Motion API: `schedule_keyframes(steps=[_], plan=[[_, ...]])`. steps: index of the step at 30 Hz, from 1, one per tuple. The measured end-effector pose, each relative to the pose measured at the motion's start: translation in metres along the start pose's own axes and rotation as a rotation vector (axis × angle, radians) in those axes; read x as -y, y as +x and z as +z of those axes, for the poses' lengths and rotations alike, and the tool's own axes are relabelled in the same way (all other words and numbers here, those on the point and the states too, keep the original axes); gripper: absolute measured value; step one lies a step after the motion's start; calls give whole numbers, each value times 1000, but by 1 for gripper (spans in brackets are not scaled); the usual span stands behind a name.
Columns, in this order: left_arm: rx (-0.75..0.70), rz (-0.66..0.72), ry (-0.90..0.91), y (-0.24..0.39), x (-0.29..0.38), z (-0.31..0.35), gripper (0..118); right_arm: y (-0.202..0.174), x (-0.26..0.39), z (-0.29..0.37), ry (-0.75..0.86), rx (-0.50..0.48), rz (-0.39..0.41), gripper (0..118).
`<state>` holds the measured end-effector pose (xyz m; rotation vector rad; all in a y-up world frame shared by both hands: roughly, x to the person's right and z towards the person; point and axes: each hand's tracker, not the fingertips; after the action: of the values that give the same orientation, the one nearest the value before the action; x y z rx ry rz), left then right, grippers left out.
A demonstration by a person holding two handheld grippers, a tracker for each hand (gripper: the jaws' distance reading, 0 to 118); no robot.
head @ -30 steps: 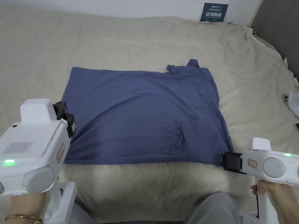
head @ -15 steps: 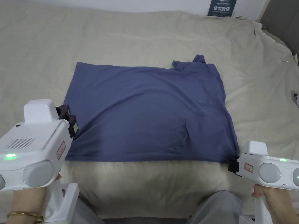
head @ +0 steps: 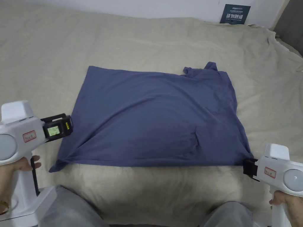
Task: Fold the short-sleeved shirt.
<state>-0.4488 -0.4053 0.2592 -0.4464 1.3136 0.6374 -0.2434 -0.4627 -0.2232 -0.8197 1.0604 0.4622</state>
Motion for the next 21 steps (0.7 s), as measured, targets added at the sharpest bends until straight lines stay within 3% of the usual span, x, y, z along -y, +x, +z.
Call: schedule_keyframes(steps=[4, 7, 9, 11, 13, 15, 18, 19, 21], plan=[[-113, -92, -152, -14, 23, -20, 118, -3, 2, 0, -8, 8, -5, 9], [-98, -132, -220, -14, 45, -29, 118, -2, 3, -2, -14, 17, -11, 9], [-75, -143, -257, -11, 59, -34, 111, -2, 3, -2, -18, 18, -15, 9], [-79, -141, -288, -7, 66, -43, 93, 8, 3, -10, -21, 20, -17, 9], [-80, -140, -306, -5, 72, -48, 62, 10, 2, -11, -21, 21, -16, 9], [-89, -143, -310, 0, 73, -53, 55, 17, 0, -17, -19, 23, -14, 9], [-76, -145, -297, 6, 72, -54, 10, 21, -3, -18, -16, 23, -15, 9], [-73, -139, -292, 8, 70, -52, 3, 16, 0, -18, -16, 23, -14, 9], [-77, -144, -280, 8, 67, -49, 0, 19, -1, -17, -16, 20, -14, 9]])
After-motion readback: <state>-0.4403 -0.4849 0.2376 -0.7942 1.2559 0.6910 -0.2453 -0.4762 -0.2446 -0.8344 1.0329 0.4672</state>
